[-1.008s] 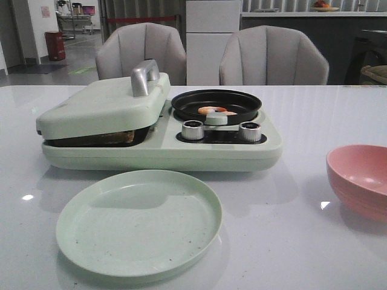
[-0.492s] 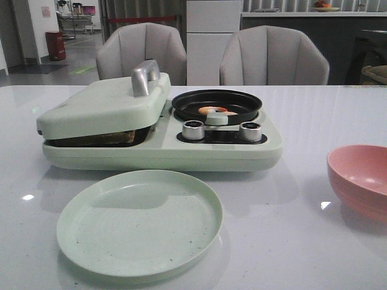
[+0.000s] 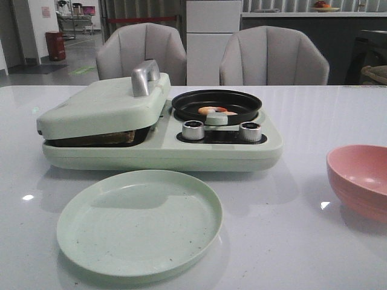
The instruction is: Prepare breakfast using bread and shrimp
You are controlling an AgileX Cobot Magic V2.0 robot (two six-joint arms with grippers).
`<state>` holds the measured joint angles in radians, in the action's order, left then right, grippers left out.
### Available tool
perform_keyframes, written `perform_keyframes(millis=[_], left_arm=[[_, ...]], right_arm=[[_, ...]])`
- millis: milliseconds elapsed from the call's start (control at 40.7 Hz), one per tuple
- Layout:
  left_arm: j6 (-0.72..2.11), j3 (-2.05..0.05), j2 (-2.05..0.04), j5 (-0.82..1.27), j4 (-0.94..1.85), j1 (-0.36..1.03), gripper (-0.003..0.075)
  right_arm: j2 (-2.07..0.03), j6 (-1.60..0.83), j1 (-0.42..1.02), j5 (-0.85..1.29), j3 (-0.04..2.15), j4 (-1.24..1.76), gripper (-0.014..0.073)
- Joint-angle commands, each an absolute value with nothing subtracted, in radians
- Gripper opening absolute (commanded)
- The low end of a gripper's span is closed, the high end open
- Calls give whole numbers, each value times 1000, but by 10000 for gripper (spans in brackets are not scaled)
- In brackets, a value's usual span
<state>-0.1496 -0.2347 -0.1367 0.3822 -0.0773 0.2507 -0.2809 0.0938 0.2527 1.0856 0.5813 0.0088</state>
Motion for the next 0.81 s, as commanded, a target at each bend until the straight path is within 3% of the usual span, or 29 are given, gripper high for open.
perform_keyframes(millis=[0, 492, 787], left_arm=[[-157, -223, -102, 259, -70, 236, 101], [42, 33, 23, -20, 52, 152, 102], [35, 31, 23, 8, 0, 100, 102]], right_arm=[[-290, 89, 252, 1015, 607, 0, 37], [-290, 89, 252, 1016, 607, 0, 37], [-290, 89, 252, 1016, 607, 0, 37]])
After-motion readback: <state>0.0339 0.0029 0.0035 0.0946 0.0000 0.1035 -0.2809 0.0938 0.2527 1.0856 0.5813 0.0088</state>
